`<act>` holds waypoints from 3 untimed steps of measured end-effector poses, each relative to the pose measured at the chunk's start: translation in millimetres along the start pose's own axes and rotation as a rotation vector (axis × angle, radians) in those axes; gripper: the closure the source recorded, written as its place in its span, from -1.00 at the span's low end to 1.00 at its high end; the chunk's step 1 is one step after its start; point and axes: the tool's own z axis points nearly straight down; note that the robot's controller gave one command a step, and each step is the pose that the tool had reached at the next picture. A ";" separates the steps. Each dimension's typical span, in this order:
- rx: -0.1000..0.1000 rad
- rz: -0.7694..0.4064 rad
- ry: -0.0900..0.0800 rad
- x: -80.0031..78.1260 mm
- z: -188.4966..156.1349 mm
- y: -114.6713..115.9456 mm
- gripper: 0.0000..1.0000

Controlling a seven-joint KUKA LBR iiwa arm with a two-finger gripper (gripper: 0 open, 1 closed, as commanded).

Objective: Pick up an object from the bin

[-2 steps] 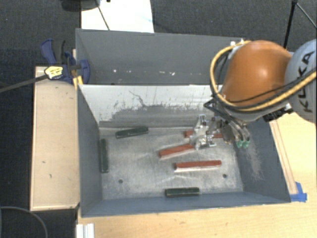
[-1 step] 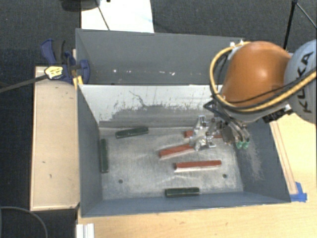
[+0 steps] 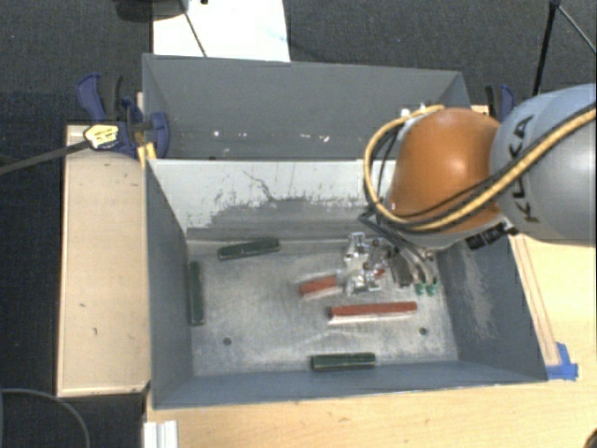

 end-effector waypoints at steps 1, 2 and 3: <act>-0.001 -0.103 0.006 -13.1 32.5 4.0 -1.00; -0.001 -0.101 0.006 -13.2 32.4 4.0 -1.00; -0.001 0.002 -0.001 -9.5 106.2 -4.0 1.00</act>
Offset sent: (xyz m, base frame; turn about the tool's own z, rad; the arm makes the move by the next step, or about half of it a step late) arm 0.0000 0.0000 0.0000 0.0000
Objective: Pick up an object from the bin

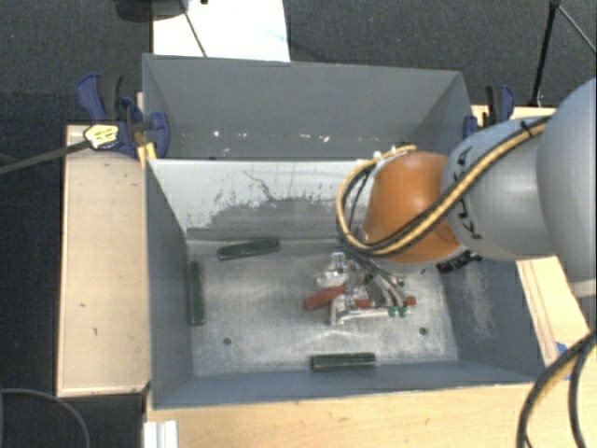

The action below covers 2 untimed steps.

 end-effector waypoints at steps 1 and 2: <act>0.000 0.000 0.000 0.0 0.0 0.0 1.00; 0.000 0.024 0.005 -5.4 -137.3 -0.2 1.00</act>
Offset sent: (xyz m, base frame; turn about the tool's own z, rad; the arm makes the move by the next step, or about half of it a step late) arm 0.0026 -0.0010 0.1356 0.0278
